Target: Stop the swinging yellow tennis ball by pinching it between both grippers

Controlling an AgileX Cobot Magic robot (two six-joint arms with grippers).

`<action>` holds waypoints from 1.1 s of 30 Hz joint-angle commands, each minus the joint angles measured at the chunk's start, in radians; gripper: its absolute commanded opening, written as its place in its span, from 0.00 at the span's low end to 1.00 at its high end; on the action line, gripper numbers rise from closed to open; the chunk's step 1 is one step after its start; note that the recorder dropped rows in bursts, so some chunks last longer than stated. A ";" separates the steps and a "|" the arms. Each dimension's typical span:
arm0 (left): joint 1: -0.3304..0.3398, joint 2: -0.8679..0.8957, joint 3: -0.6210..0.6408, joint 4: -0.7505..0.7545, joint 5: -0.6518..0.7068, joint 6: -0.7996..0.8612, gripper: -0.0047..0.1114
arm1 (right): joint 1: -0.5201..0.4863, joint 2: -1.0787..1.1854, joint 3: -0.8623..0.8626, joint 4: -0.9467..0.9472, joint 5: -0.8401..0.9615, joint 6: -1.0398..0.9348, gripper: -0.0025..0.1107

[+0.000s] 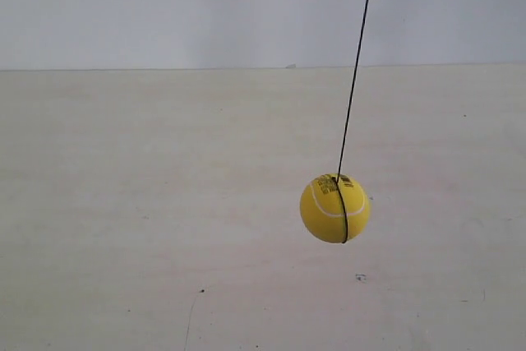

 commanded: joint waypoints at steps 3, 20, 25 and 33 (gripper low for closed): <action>0.003 -0.002 0.006 -0.010 0.009 -0.010 0.08 | -0.001 -0.005 0.145 -0.003 -0.008 -0.099 0.02; 0.003 -0.002 0.006 -0.010 0.005 -0.010 0.08 | -0.001 -0.005 0.511 0.253 -0.170 -0.370 0.02; 0.003 -0.002 0.006 -0.010 0.005 -0.010 0.08 | -0.003 -0.005 0.511 0.275 -0.120 -0.370 0.02; 0.003 -0.002 0.006 -0.010 0.005 -0.010 0.08 | -0.003 -0.005 0.511 0.287 0.050 -0.378 0.02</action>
